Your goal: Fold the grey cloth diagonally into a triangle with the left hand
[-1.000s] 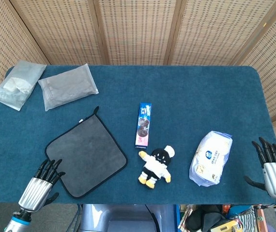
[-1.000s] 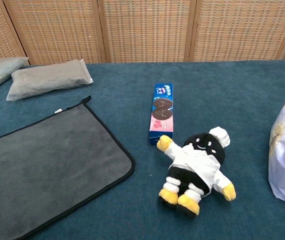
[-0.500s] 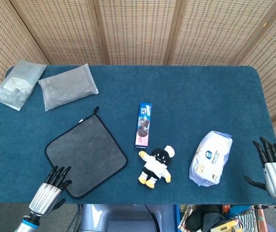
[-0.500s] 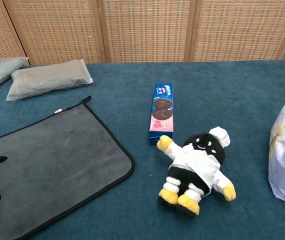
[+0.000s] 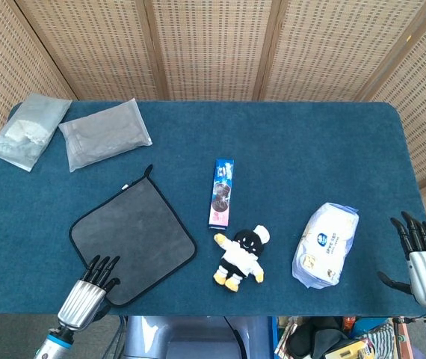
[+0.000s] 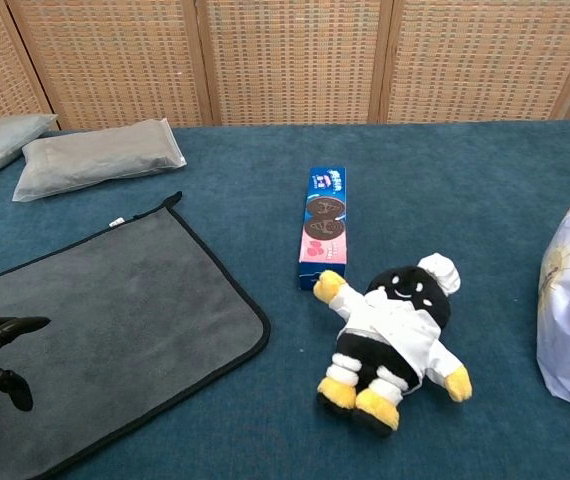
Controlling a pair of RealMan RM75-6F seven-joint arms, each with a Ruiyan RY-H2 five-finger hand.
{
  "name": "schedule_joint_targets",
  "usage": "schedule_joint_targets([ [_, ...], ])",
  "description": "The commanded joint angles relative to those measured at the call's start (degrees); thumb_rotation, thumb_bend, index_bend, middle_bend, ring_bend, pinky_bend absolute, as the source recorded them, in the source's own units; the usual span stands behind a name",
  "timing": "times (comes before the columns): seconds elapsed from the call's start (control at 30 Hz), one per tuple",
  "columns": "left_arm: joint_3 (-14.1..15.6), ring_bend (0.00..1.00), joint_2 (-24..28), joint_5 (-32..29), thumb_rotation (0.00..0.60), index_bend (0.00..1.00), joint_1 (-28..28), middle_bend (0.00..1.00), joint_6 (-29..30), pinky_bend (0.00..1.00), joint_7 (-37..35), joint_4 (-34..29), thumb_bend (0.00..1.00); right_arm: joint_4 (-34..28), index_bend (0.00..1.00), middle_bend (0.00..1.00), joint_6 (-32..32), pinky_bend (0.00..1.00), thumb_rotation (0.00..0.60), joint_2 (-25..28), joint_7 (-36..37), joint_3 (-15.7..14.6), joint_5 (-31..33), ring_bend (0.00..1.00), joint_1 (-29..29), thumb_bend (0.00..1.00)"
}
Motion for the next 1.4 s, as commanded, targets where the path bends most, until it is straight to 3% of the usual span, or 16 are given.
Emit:
schedule_joint_targets([
  [0.03, 0.0, 0.00, -0.6, 0.2, 0.600, 0.38, -0.2, 0.00, -0.2, 0.00, 0.3, 0.0, 0.23, 0.0, 0.00, 0.00, 0.0, 0.00, 0.600, 0.0, 0.1, 0.0, -0.1, 0.00, 0.0, 0.00],
  [0.87, -0.6, 0.00, -2.9, -0.5, 0.600, 0.48, -1.6, 0.00, -2.1, 0.00, 0.8, 1.1, 0.23, 0.1, 0.00, 0.00, 0.8, 0.00, 0.600, 0.1, 0.9, 0.2, -0.3, 0.00, -0.3, 0.00],
  [1.1, -0.5, 0.00, -3.4, 0.3, 0.600, 0.56, -1.8, 0.00, -1.0, 0.00, -0.5, 1.4, 0.29, 0.2, 0.00, 0.00, 0.7, 0.00, 0.600, 0.0, 0.8, 0.3, 0.0, 0.00, -0.3, 0.00],
  [1.4, -1.0, 0.00, -3.6, -0.5, 0.600, 0.58, -1.9, 0.00, -0.8, 0.00, -0.5, 2.4, 0.41, 0.2, 0.00, 0.00, 0.9, 0.00, 0.600, 0.0, 1.1, 0.2, -0.4, 0.00, -0.3, 0.00],
])
